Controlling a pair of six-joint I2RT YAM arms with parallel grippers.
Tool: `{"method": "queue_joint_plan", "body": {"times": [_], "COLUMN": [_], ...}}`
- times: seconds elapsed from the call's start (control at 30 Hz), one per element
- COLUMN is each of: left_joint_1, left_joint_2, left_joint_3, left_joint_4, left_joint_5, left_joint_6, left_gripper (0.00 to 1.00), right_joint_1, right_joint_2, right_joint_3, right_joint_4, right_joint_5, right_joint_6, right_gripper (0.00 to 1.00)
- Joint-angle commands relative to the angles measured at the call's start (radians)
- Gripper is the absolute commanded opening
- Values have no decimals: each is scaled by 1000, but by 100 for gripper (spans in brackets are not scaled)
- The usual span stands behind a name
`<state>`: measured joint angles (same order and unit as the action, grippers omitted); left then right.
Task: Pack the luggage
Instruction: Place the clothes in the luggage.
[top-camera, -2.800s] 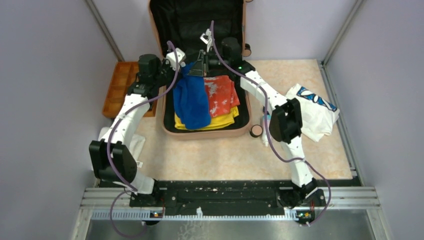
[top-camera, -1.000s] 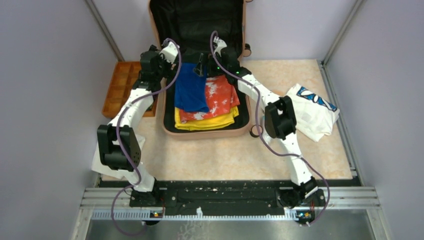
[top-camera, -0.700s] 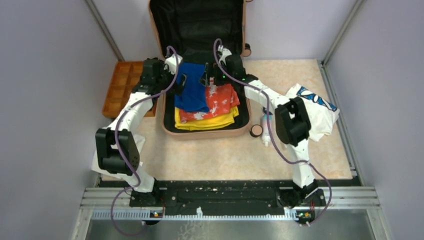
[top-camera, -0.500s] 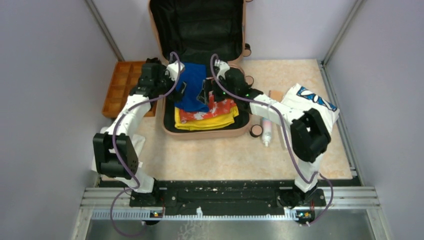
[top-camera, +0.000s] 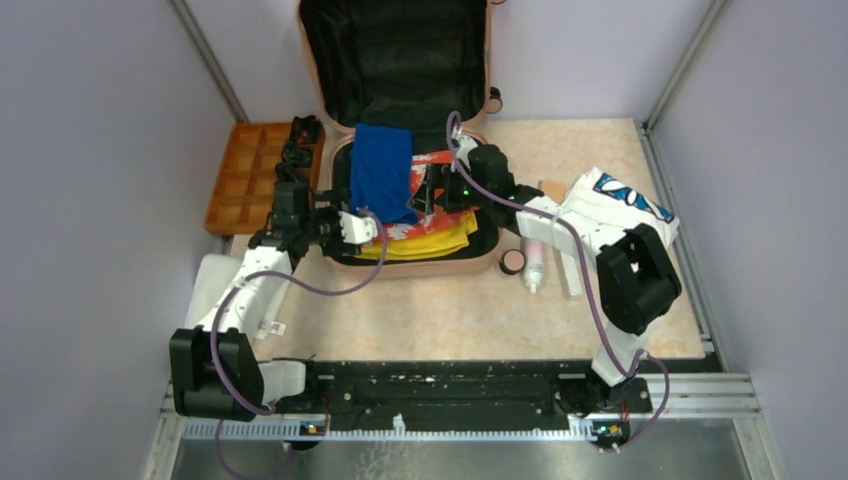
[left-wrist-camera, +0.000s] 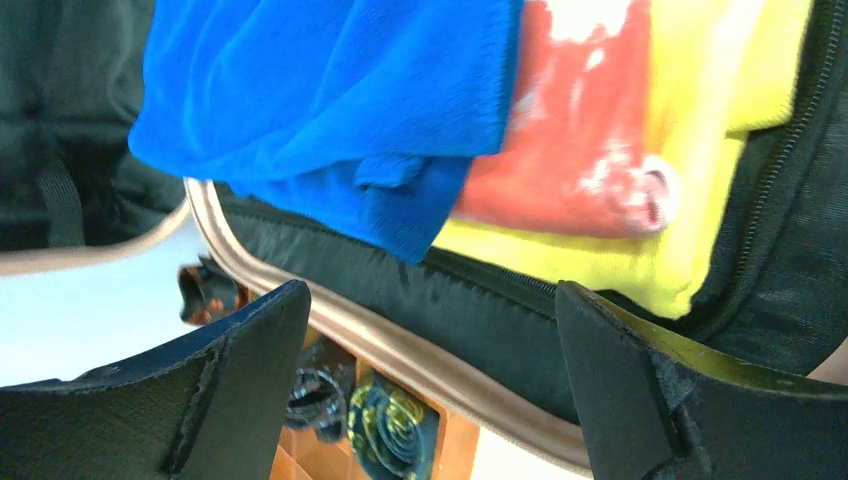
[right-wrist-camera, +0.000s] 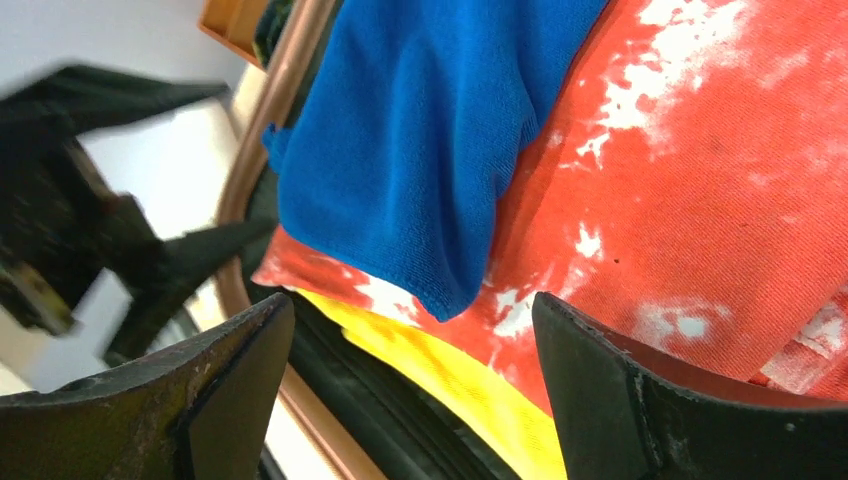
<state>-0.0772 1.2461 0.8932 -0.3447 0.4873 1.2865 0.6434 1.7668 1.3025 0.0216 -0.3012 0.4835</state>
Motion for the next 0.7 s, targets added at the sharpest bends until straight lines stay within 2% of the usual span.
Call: {"method": "queue_joint_plan", "body": {"times": [0.0, 0.1, 0.2, 0.3, 0.47, 0.57, 0.67], "left_joint_1": [-28, -52, -75, -82, -82, -82, -78], "left_joint_2": [-48, -46, -32, -16, 17, 62, 80], "left_joint_3": [-85, -159, -160, -142, -79, 2, 43], "left_joint_4": [215, 397, 442, 382, 201, 61, 12], "left_joint_5": [144, 155, 161, 148, 75, -4, -53], "left_joint_6": [292, 339, 361, 444, 571, 627, 655], "left_gripper": [98, 98, 99, 97, 88, 89, 92], "right_joint_1": [-29, -29, -28, -28, -26, -24, -24], "right_joint_2": [-19, 12, 47, 72, 106, 135, 156], "right_joint_3": [37, 54, 72, 89, 108, 121, 132], "right_joint_4": [75, 82, 93, 85, 65, 50, 69], "right_joint_5": [-106, -138, -172, -185, -193, -199, -205], "right_joint_6": [218, 319, 390, 434, 466, 482, 504], "right_gripper": [87, 85, 82, 81, 79, 79, 79]}}
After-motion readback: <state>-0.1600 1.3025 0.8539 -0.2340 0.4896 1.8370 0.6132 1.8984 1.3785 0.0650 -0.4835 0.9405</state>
